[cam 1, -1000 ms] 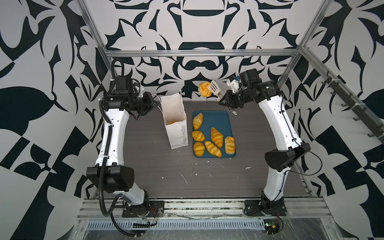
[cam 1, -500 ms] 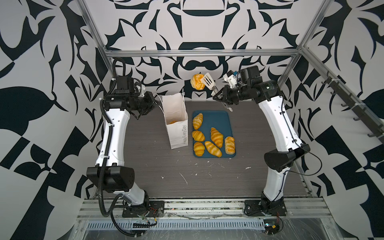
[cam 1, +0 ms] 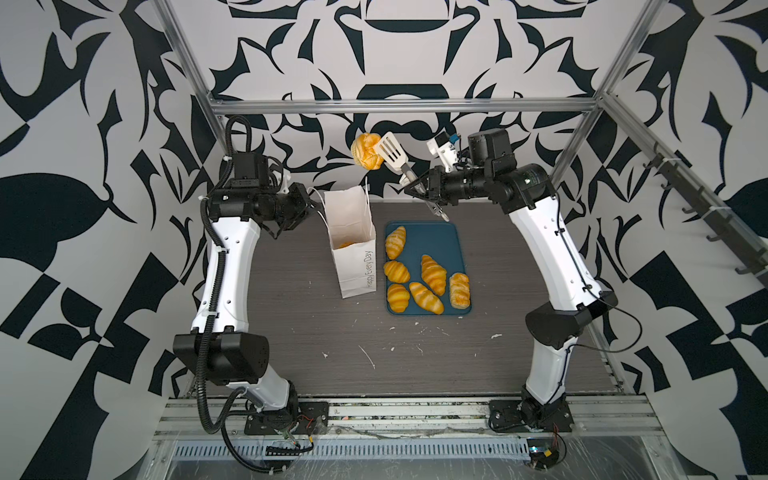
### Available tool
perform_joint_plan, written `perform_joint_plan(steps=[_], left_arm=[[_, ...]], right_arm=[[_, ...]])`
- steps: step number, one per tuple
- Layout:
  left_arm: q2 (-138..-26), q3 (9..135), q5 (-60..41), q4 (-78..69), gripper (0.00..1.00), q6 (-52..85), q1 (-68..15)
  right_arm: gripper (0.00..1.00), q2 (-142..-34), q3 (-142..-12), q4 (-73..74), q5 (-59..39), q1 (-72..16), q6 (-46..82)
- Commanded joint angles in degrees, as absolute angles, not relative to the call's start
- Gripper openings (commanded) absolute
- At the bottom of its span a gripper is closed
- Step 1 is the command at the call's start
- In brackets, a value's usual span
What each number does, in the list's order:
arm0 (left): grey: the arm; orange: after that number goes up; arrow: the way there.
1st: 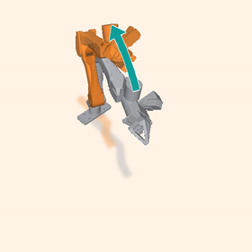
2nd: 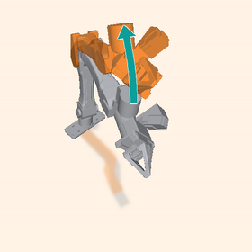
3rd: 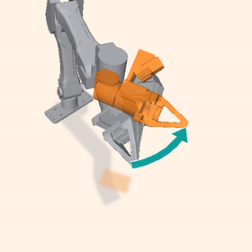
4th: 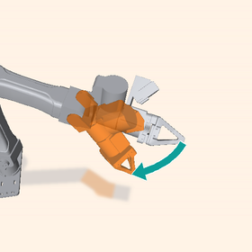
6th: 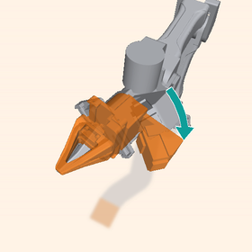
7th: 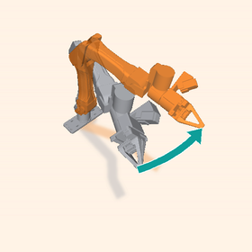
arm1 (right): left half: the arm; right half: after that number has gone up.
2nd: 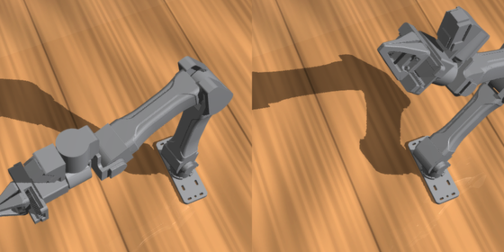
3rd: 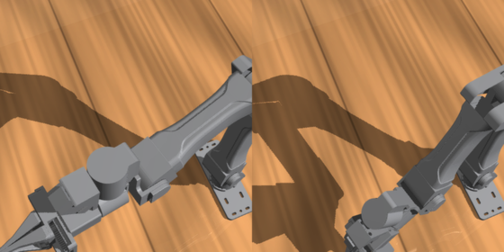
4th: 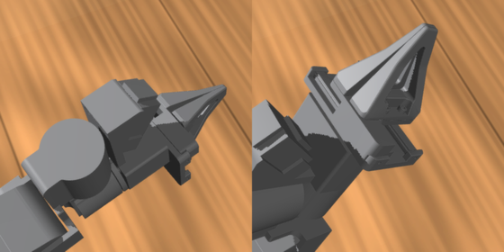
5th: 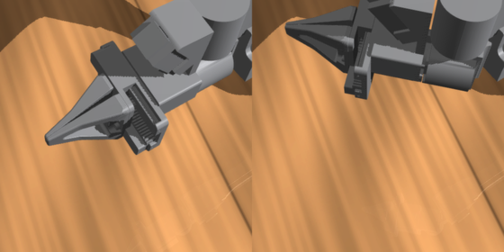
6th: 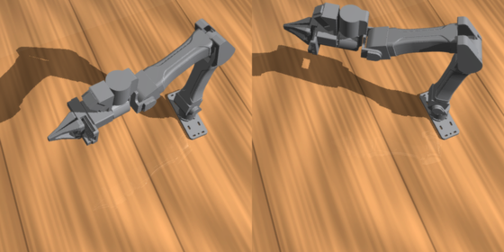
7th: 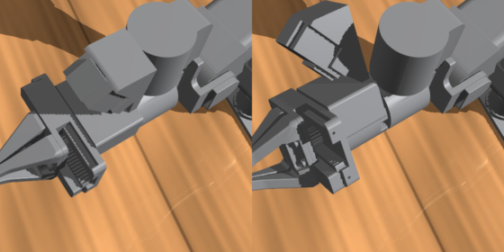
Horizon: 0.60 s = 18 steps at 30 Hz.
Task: Place the fake bread into the paper bag
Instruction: 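Carry the round bun in the tongs over the bag opening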
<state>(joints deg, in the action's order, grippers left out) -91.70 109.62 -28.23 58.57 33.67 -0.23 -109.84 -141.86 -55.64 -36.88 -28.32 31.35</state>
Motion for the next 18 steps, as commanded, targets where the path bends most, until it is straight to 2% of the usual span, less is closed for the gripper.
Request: perform_joint_plan(steps=[1, 18], left_arm=[[-91.0, 110.8, -28.9, 59.3, 0.0, 34.3, -0.6], [-90.9, 110.3, -28.4, 59.1, 0.0, 34.4, -0.9]], right_arm=[[0.26, -106.2, -144.3, -49.2, -39.8, -30.0, 31.7], [0.26, -109.0, -142.3, -50.1, -40.8, -36.3, 31.8]])
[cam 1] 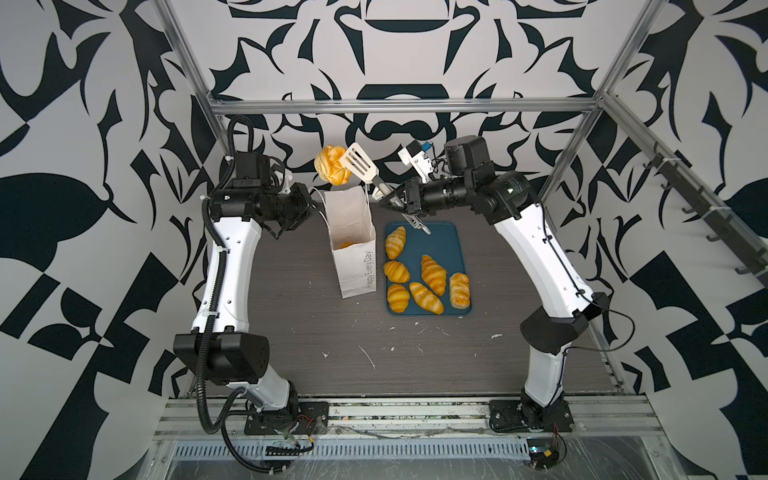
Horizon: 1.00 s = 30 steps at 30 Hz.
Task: Place the fake bread into the paper bag
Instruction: 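Carry the round bun in the tongs over the bag opening, then lower the round bun into the bag and open the right gripper's tongs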
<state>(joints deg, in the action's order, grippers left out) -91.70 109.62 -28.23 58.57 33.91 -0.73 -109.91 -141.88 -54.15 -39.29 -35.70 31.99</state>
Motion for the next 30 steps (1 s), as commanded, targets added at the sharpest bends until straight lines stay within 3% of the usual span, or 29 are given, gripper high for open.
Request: perform_joint_plan(steps=[1, 30], left_arm=[[-90.8, 110.3, -28.5, 59.1, 0.0, 34.4, -0.9], [-91.1, 110.3, -27.8, 59.2, 0.0, 34.2, -0.9]], right_arm=[[0.26, -109.0, -141.9, -50.0, -40.8, -36.3, 31.8], [0.26, -103.1, -121.0, -47.6, -37.7, -36.5, 29.1]])
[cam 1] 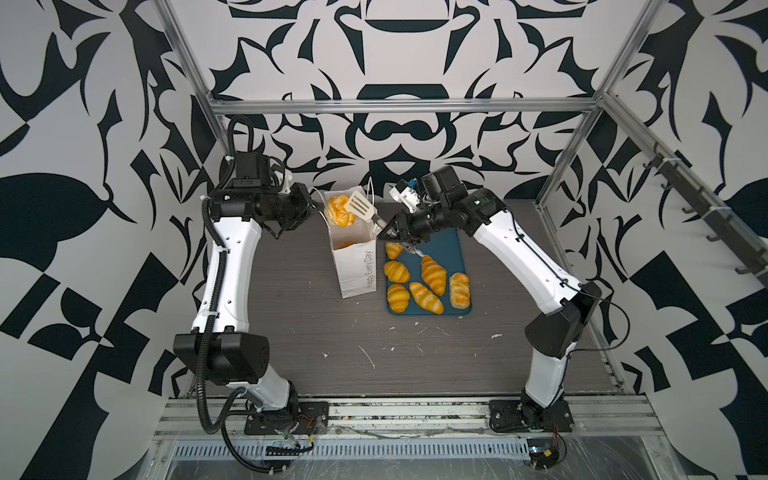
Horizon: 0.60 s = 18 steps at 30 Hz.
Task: Place the fake bread into the paper bag
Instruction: 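Lower the round bun into the bag and open the right gripper's tongs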
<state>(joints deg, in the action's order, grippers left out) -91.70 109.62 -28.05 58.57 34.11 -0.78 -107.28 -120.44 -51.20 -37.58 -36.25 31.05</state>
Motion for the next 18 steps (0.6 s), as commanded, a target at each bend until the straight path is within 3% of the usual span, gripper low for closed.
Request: perform_joint_plan(steps=[1, 18], left_arm=[[-91.0, 110.3, -27.9, 59.2, 0.0, 34.1, -0.9], [-91.3, 110.5, -28.0, 59.4, 0.0, 34.0, -0.9]], right_arm=[[0.26, -103.0, -120.7, -47.7, -37.5, -36.4, 28.9], [0.27, -104.3, -119.8, -51.6, -33.4, -35.0, 27.9]])
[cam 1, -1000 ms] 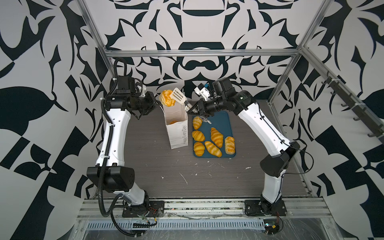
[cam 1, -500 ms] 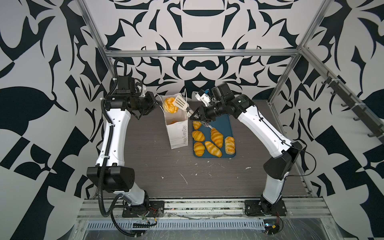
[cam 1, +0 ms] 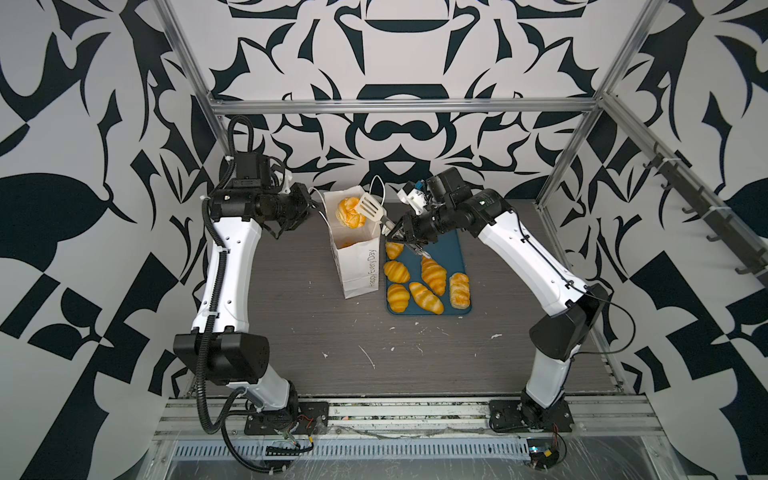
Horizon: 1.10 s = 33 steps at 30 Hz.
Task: Place the fake bread into the paper bag
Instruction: 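Lower the round bun into the bag and open the right gripper's tongs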
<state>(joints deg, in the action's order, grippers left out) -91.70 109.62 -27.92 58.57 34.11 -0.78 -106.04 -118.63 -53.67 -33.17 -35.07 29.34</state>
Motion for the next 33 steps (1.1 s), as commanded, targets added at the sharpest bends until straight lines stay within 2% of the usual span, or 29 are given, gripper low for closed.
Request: perform_joint_plan(steps=[1, 24, 33], left_arm=[[-91.3, 110.4, -28.0, 59.4, 0.0, 34.1, -0.9], [-92.0, 110.7, -28.3, 59.3, 0.0, 33.9, -0.9], [-92.6, 111.5, -28.3, 59.2, 0.0, 33.9, -0.9]], right_arm=[[0.27, -104.3, -119.9, -51.6, -33.4, -35.0, 27.9], [0.37, -107.2, -126.4, -53.0, -34.4, -34.9, 27.0], [0.37, -108.7, -130.1, -54.7, -34.3, -34.8, 26.2]])
